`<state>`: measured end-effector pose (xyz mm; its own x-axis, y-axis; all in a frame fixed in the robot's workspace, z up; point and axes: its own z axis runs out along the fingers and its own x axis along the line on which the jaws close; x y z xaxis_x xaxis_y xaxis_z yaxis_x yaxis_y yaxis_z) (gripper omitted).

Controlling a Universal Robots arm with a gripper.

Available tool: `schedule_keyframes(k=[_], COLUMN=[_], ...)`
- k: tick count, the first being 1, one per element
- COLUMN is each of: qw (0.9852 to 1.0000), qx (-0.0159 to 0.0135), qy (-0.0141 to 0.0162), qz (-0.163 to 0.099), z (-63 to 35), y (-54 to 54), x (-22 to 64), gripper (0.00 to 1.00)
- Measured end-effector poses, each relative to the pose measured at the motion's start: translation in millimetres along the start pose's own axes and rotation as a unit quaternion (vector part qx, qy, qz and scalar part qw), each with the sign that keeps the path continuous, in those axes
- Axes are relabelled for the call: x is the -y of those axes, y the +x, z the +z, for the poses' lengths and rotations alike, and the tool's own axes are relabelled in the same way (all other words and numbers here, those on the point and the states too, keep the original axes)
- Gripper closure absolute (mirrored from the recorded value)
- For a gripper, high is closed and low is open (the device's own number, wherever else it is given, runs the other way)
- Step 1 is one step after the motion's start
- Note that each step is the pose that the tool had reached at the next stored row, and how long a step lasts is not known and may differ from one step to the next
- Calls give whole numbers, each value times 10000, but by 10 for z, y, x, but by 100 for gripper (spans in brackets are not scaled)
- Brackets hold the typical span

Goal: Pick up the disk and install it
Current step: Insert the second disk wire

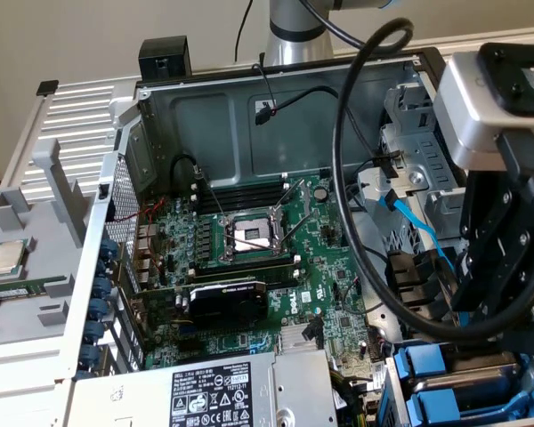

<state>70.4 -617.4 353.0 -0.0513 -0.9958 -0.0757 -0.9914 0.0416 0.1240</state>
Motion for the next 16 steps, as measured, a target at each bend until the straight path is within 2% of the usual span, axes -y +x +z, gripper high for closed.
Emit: schedule_keyframes(k=[11, 12, 13, 14, 16], qw=[10000, 10000, 10000, 10000, 10000], qx=[-2, -1, -1, -1, -1], qy=[3, 3, 4, 6, 9], qz=[0, 0, 0, -1, -1], z=[-15, -15, -14, -13, -13], y=[-6, -8, -11, -14, -21], x=[6, 6, 7, 7, 7], gripper=[69, 71, 78, 78, 89])
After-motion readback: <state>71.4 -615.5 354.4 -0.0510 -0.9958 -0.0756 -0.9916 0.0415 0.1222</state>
